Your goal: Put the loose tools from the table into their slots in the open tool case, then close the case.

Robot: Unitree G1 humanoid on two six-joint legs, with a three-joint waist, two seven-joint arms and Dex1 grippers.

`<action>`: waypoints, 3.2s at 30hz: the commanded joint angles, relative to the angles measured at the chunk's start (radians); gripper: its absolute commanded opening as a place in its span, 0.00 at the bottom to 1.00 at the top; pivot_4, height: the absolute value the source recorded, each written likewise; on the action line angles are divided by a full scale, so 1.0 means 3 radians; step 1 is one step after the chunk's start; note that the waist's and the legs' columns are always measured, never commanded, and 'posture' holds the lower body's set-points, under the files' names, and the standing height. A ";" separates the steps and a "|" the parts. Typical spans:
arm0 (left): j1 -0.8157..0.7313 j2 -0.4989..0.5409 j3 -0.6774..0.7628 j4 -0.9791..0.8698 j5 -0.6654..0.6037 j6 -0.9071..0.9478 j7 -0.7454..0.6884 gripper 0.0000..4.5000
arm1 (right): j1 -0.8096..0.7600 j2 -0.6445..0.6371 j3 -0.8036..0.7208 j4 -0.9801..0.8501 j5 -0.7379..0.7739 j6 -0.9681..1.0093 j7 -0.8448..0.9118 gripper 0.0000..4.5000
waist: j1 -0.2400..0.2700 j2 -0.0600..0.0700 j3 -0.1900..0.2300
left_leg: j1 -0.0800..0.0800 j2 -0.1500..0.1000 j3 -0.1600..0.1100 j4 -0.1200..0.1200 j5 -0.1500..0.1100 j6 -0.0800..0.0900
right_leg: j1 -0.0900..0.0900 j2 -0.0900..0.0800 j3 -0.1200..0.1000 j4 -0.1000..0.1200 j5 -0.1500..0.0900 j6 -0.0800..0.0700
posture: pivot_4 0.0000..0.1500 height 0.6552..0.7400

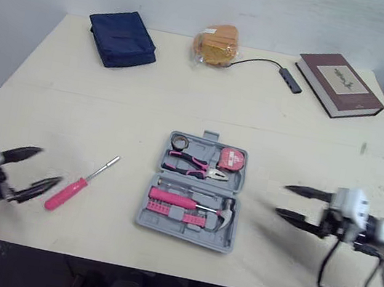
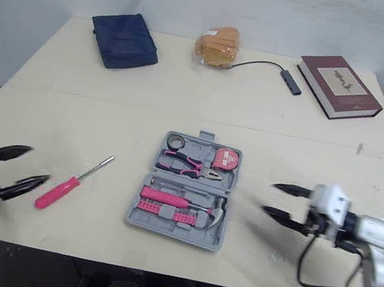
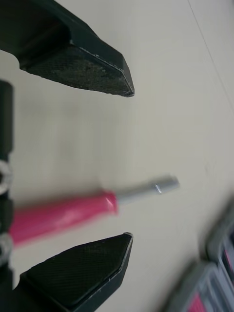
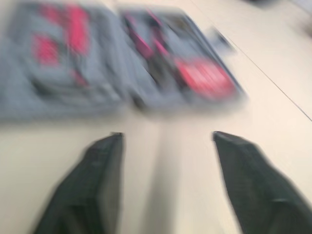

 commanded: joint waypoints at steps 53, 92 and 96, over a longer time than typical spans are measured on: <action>-0.0296 0.0073 -0.0854 -0.1140 0.0201 0.0864 0.0444 0.12 | 0.0027 0.0652 0.0372 -0.1426 0.0692 0.0173 0.0185 1.00 | 0.0008 0.0013 0.0005 | 0.0043 0.0006 -0.0006 -0.0015 -0.0005 -0.0008 | 0.0041 -0.0003 -0.0001 -0.0008 -0.0006 -0.0010 | 1.00 1.00; -0.2349 -0.0005 -0.3685 -0.1964 0.1031 0.1907 -0.0269 0.12 | 0.0502 0.0456 0.0063 -0.1342 0.0558 0.0073 0.0149 1.00 | 0.0056 0.0012 0.0012 | 0.0042 0.0003 -0.0004 0.0003 -0.0001 -0.0007 | 0.0048 0.0013 0.0003 0.0003 -0.0003 -0.0001 | 1.00 1.00; -0.2330 -0.0005 -0.3664 -0.1987 0.1023 0.1991 -0.0279 0.12 | 0.0515 0.0466 0.0061 -0.1344 0.0554 0.0064 0.0132 1.00 | 0.0081 0.0012 0.0012 | 0.0042 0.0003 -0.0003 0.0004 -0.0001 -0.0007 | 0.0048 0.0013 0.0003 0.0003 -0.0003 -0.0001 | 1.00 1.00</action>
